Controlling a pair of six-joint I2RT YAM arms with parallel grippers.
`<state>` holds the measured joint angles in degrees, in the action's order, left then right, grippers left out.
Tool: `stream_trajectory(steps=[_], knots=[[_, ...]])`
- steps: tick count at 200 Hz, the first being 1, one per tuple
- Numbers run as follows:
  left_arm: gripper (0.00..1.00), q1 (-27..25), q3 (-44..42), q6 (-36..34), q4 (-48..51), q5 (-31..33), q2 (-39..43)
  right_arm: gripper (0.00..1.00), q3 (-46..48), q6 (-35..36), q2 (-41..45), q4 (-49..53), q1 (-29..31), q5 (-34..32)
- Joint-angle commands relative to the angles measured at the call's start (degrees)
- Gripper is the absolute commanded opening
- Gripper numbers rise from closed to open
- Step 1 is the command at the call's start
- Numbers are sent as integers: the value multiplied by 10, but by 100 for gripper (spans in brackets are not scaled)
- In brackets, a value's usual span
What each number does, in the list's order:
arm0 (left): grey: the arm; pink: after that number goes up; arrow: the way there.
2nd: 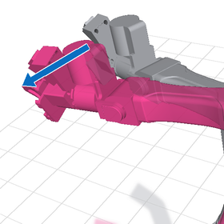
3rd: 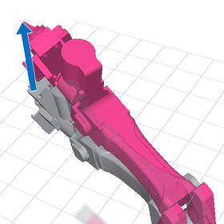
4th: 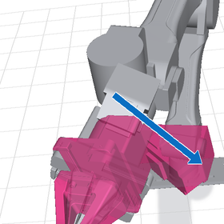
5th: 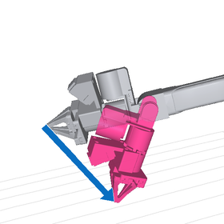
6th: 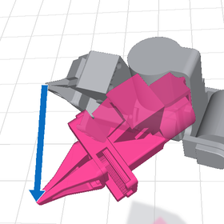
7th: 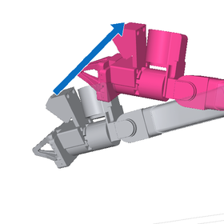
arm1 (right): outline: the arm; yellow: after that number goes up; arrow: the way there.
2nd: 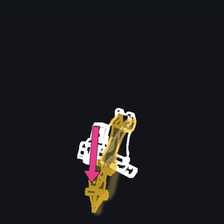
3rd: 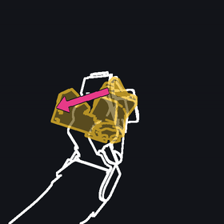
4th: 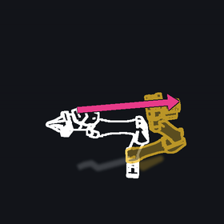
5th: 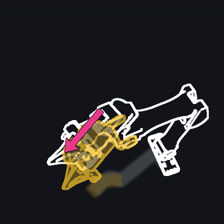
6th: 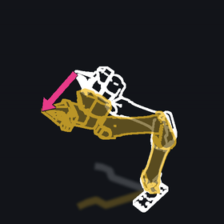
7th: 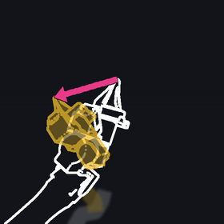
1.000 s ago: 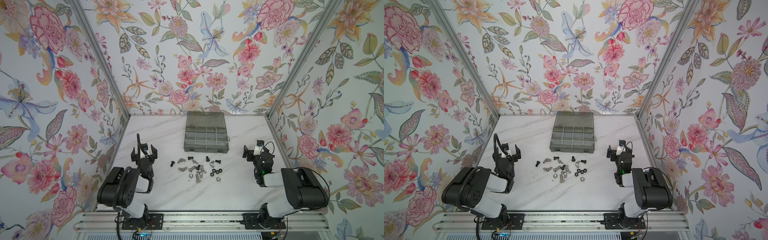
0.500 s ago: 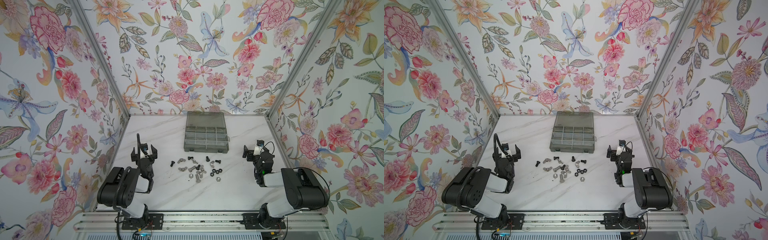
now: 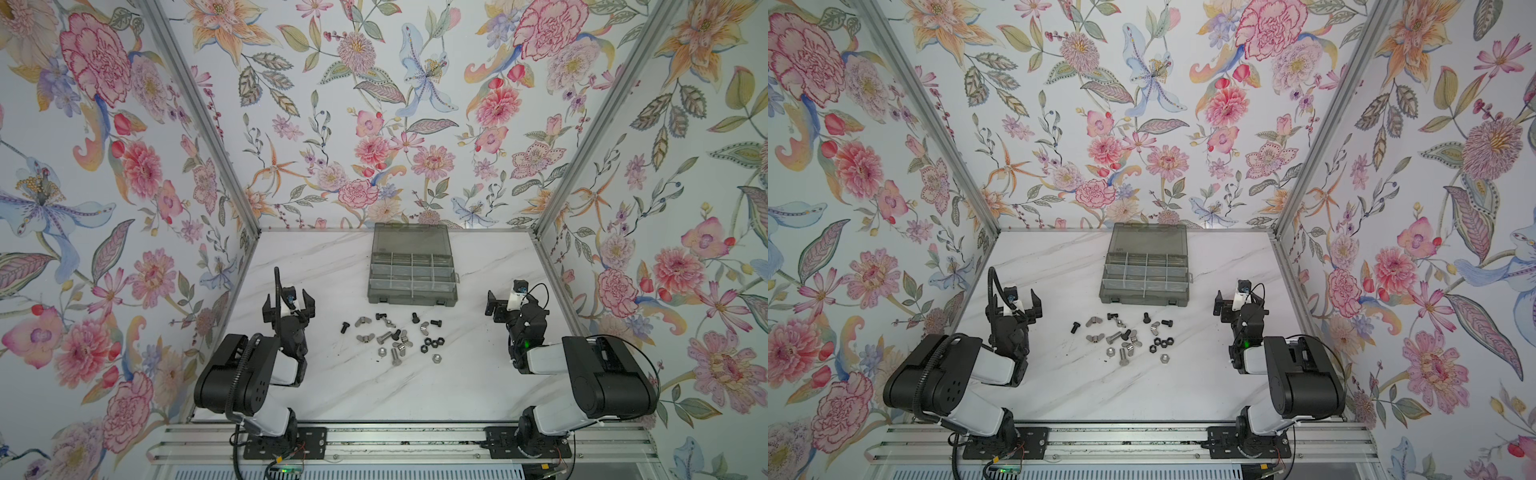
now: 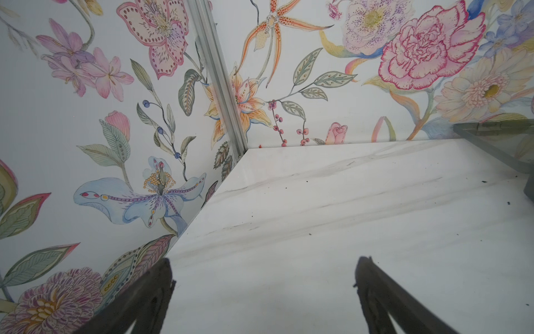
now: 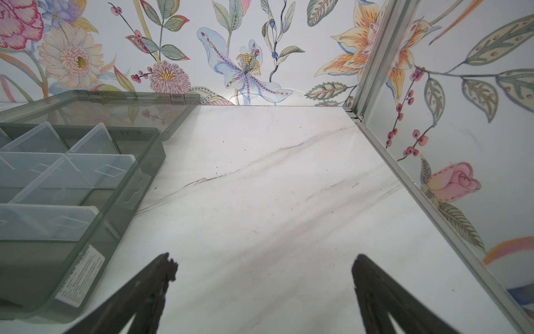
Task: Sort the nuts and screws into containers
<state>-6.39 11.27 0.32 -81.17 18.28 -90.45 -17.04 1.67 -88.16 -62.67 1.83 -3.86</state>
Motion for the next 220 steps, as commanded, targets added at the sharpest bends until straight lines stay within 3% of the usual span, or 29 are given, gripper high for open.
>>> stream_trajectory(steps=[1,56,110,128,150,181,220], knots=[[99,-2,-5,-19,-12,-40,22,99,3,3,24,12,-1,4],[99,-2,59,-42,197,-121,127,99,-63,-5,111,221,0,43],[99,-8,131,-31,369,-255,204,99,-161,-8,139,422,20,196],[99,-19,149,-37,424,-285,215,99,-186,11,139,469,47,218],[99,-52,183,-73,520,-291,214,99,-211,49,132,514,99,217],[99,-108,244,-188,650,-269,182,100,-242,76,115,559,155,230],[99,-139,299,-302,719,-251,123,100,-248,83,115,571,188,242]])
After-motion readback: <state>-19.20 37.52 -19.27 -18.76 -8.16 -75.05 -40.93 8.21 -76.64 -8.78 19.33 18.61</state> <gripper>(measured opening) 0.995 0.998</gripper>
